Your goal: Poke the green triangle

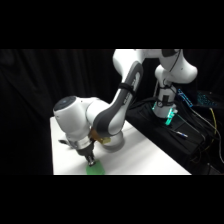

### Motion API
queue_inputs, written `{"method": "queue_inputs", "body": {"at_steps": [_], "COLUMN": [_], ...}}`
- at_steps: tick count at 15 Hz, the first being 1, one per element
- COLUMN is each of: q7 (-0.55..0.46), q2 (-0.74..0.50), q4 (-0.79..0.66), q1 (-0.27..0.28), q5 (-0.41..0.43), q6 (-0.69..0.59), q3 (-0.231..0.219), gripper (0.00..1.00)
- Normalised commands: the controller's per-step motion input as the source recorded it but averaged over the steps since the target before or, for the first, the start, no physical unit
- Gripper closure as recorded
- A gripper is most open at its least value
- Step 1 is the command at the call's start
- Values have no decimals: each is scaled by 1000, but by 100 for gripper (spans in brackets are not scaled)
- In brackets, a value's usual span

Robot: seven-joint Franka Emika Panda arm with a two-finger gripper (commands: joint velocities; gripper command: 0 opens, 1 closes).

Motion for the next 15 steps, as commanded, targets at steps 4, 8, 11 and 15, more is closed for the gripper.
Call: {"method": "queue_inputs", "body": {"at_steps": [4,8,11,15], "q7": [-132,-76,-63,-31], "q2": [-511,-422,-357,-304], "q4": [-113,-83,-71,-35], "q1": [-61,-13,-4,9], "q5": [82,86,77,44], "q6": [-315,-288,-264,-221], "q3": [11,12,10,1], "gripper": [93,60,24,0]}}
